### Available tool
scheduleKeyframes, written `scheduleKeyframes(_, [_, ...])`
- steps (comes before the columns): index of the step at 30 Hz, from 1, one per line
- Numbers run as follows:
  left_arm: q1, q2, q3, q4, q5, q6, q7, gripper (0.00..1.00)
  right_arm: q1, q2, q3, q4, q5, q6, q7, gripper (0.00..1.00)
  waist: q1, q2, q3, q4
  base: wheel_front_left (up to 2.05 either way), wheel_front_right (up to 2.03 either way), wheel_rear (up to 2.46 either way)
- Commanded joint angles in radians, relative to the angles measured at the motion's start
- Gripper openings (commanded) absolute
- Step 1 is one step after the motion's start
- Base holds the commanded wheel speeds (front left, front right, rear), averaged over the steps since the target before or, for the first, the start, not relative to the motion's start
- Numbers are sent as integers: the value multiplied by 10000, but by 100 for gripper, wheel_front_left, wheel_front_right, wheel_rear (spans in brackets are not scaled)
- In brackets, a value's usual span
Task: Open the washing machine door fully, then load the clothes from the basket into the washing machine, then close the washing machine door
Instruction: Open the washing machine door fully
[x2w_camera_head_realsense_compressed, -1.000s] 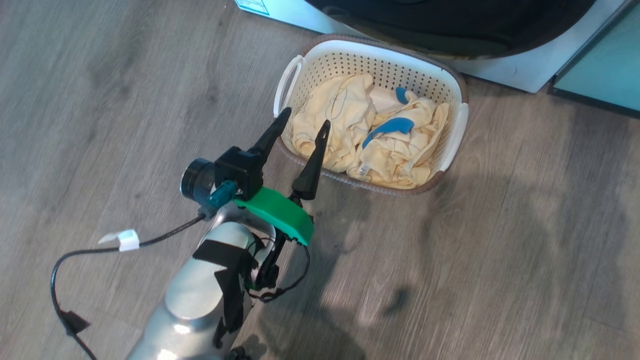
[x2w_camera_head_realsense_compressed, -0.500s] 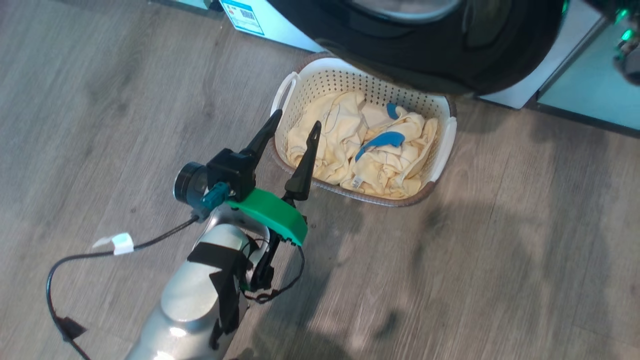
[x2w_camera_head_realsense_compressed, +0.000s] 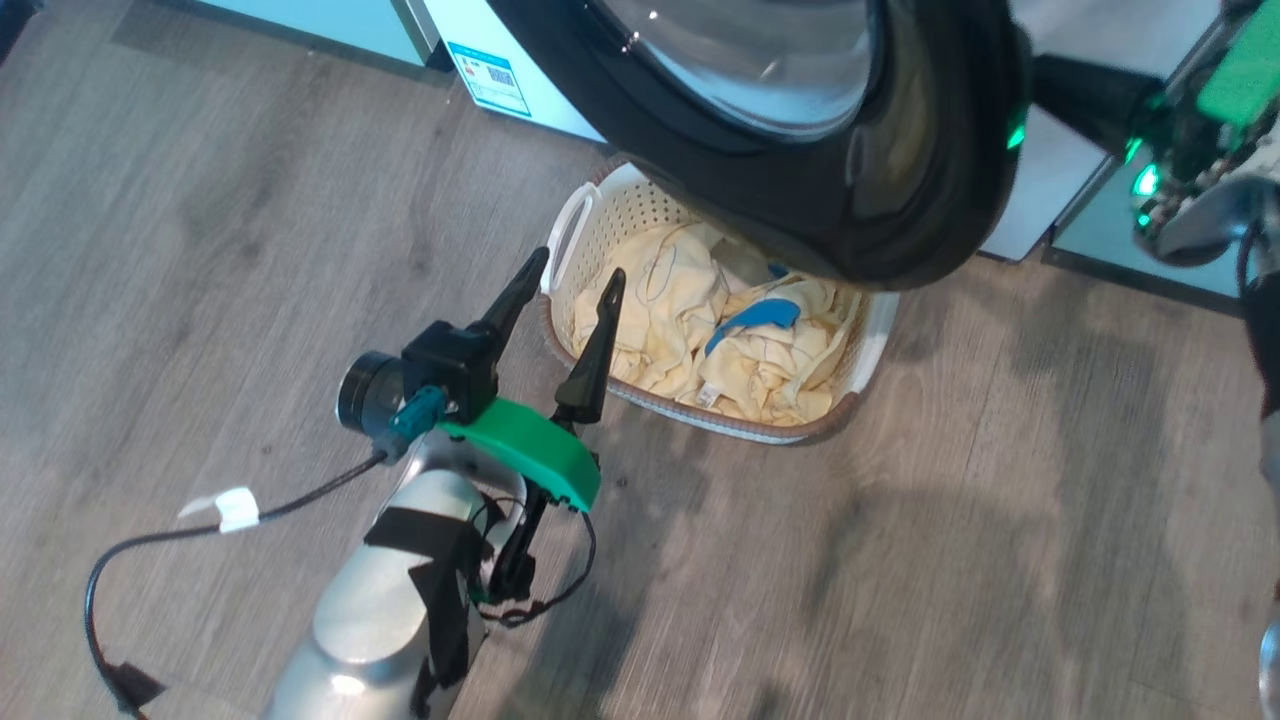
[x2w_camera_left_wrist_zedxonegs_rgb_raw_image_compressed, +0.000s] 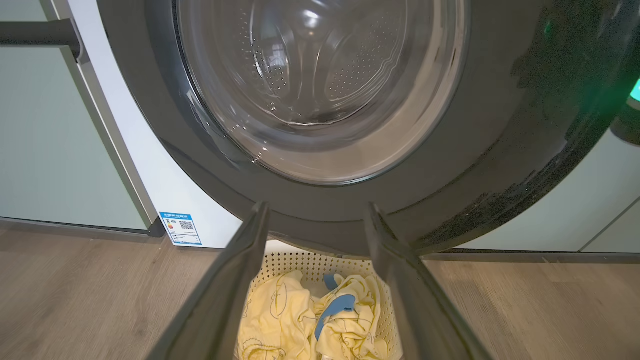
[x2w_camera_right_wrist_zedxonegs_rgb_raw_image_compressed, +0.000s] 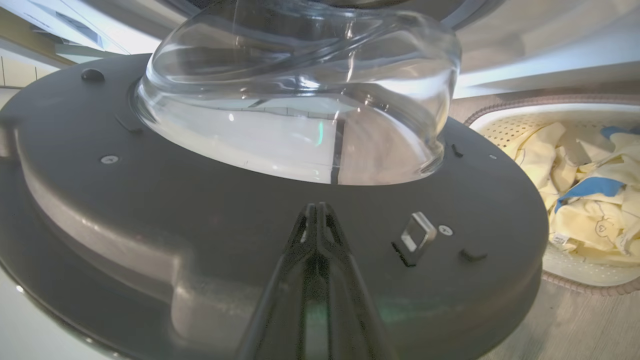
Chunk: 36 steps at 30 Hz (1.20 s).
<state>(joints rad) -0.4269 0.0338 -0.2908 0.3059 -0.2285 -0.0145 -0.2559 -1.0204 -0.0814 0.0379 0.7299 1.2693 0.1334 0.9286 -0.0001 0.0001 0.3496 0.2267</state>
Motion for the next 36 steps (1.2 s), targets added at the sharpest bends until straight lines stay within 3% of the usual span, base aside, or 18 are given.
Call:
scheduleKeyframes(1, [89,164,399,-272,106,8,-59,100,13,305,220,-509,264,-27,83,0,1,-1,-82,13,0,0,0])
scheduleKeyframes(9, [347,164,588,-236,171,-44,-59,100,863,310,1422,-1241,1639,-27,-329,0,1,-1,-406,-74,0,0,0])
scheduleKeyframes(36, [870,164,809,-95,346,-163,-59,100,2346,311,4798,-2551,4335,-27,-1988,0,1,-1,-1219,-107,0,0,0])
